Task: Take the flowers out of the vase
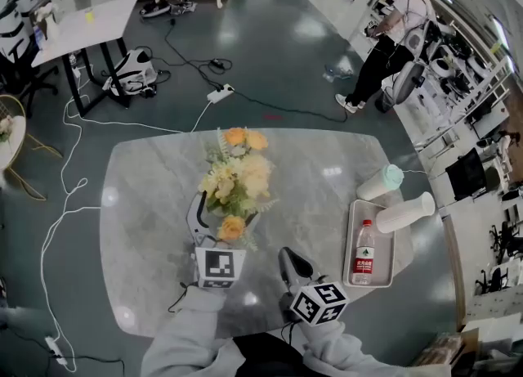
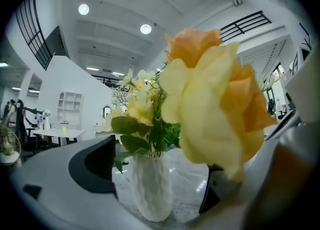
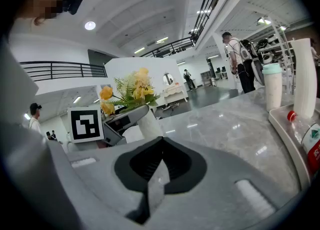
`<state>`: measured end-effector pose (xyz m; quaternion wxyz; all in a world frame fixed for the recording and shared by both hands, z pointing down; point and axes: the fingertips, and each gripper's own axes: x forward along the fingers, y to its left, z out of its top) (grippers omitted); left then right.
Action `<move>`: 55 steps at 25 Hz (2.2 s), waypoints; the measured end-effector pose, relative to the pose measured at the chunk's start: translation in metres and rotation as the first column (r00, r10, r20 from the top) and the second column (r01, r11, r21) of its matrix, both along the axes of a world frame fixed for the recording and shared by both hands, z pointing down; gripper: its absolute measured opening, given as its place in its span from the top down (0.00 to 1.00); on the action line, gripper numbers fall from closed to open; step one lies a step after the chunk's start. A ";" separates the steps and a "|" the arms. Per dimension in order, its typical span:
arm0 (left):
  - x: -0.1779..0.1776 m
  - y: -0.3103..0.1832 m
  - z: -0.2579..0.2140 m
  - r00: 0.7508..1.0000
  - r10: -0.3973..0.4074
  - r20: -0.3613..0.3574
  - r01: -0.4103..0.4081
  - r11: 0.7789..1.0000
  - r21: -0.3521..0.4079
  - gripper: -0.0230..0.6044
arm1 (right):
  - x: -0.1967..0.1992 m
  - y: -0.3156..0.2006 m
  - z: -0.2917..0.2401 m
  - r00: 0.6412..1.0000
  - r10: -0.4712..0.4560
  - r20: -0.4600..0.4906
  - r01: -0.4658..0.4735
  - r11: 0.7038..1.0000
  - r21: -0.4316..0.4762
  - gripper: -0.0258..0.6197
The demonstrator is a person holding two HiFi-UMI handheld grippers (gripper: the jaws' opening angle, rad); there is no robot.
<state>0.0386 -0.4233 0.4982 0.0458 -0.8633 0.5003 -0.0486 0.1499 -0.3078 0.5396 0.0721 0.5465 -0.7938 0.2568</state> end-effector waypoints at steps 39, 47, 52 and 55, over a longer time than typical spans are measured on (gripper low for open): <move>-0.003 0.002 -0.027 0.997 -0.045 -0.070 0.052 0.993 0.107 0.68 | 0.013 0.005 0.003 0.999 0.037 -0.009 -0.038 0.999 -0.012 0.96; -0.009 0.001 -0.028 0.997 -0.066 -0.043 0.069 0.994 0.089 0.80 | 0.011 0.005 0.001 0.999 0.039 -0.005 -0.040 0.999 -0.007 0.96; -0.013 0.001 -0.029 0.996 -0.066 -0.060 0.070 0.996 0.062 0.85 | 0.008 0.006 -0.002 0.999 0.039 -0.003 -0.039 0.999 -0.003 0.96; -0.015 0.001 -0.029 0.996 -0.060 -0.067 0.064 0.996 0.055 0.89 | 0.006 0.007 -0.002 0.999 0.041 0.003 -0.041 0.999 -0.002 0.96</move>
